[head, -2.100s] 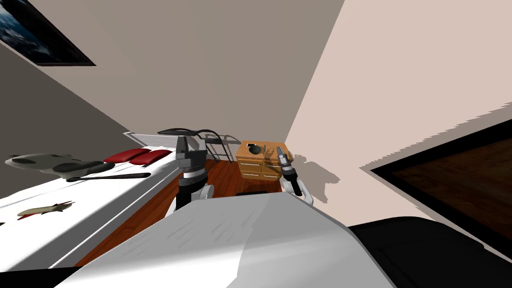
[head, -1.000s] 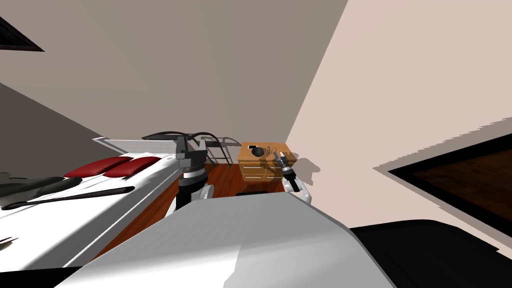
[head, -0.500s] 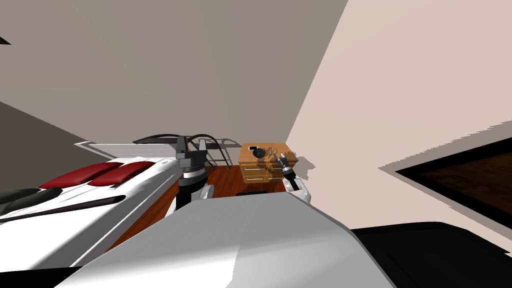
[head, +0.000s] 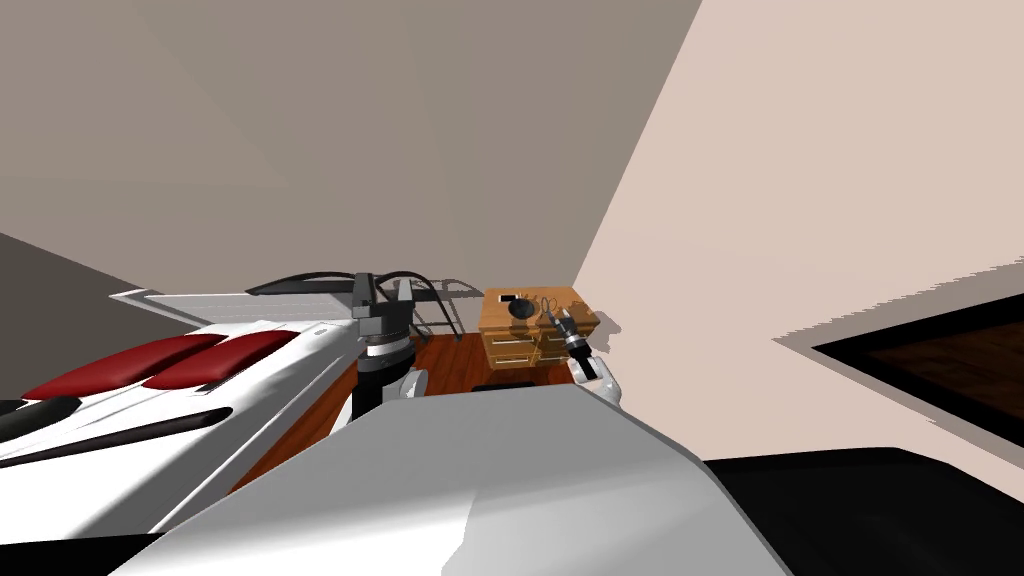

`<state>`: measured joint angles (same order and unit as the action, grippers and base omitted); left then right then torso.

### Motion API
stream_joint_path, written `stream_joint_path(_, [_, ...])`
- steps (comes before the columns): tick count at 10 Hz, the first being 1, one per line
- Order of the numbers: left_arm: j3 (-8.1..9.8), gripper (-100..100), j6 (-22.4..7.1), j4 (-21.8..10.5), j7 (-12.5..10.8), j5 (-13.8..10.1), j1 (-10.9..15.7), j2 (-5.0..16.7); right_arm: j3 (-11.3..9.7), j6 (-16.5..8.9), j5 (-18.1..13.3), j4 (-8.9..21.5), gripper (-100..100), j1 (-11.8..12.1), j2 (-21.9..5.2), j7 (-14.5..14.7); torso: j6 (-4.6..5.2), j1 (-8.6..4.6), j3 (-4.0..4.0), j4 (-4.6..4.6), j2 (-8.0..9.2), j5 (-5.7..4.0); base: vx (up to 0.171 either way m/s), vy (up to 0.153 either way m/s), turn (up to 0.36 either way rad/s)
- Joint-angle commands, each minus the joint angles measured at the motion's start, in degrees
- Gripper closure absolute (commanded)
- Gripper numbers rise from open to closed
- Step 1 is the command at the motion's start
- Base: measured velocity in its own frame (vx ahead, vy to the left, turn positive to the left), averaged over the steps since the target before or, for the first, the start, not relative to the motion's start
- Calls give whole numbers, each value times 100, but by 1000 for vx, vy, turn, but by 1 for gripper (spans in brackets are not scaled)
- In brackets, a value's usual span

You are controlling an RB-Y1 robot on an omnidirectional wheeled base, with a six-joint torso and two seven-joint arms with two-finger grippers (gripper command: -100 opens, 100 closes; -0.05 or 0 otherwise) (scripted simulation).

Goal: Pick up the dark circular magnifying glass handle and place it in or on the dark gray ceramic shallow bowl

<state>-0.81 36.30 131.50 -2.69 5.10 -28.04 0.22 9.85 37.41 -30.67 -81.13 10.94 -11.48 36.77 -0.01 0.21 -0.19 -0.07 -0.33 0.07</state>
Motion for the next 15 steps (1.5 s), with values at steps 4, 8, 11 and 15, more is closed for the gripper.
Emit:
stream_joint_path(4, [0,0,0,0,0,0,0,0,226,54,-264,645,-100,-247,4,344,-1,-9,1,0,2,-1,61,58,-47])
stream_joint_path(8, [0,0,0,0,0,0,0,0,446,53,-529,1222,-100,-464,23,653,-1,-1,-4,-2,-5,0,84,73,-66])
stream_joint_path(11, [0,0,0,0,0,0,0,0,610,39,-718,1665,-100,-606,59,869,-1,2,-10,-4,-16,1,100,82,-54])
stream_joint_path(15, [0,0,0,0,0,0,0,1,671,11,-809,1865,-100,-623,88,952,-1,-18,0,-1,1,-3,55,37,-22])
